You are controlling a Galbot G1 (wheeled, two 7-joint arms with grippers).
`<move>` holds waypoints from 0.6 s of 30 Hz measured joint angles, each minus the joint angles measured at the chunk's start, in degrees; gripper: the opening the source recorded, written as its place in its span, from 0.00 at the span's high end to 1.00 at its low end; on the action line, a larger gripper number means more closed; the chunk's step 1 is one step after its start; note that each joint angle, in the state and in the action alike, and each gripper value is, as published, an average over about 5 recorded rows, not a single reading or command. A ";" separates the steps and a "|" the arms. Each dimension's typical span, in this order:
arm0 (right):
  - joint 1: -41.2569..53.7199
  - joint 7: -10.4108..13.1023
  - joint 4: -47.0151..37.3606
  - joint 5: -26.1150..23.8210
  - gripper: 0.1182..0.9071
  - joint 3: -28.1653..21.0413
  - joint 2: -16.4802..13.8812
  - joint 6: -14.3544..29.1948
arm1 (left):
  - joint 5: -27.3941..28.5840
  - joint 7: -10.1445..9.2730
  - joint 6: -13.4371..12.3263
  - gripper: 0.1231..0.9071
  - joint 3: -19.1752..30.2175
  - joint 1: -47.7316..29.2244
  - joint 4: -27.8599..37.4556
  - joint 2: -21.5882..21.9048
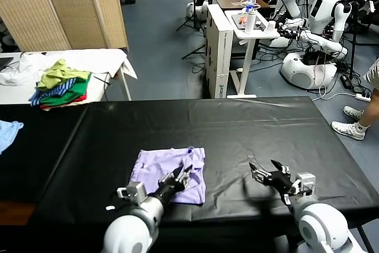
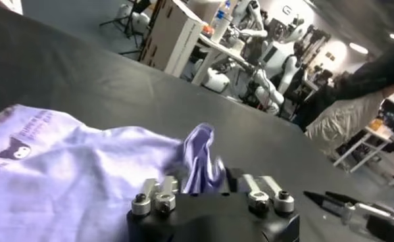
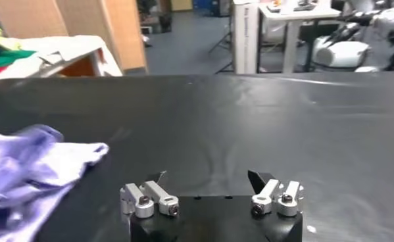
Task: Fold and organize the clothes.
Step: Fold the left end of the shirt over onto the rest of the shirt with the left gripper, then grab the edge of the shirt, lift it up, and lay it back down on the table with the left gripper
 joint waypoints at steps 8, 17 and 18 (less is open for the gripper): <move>3.63 -1.17 1.35 5.55 0.00 -4.48 -1.98 0.07 | -2.09 0.39 0.53 0.00 -2.38 1.82 -3.58 0.03; 11.22 -0.56 -0.61 8.51 0.00 -13.19 -0.22 0.18 | 3.12 2.32 -2.09 0.00 -8.92 2.61 -4.99 3.92; 12.34 -0.59 -1.01 8.65 0.00 -14.32 0.18 0.16 | 3.70 2.40 -2.17 0.00 -9.27 2.87 -5.02 4.12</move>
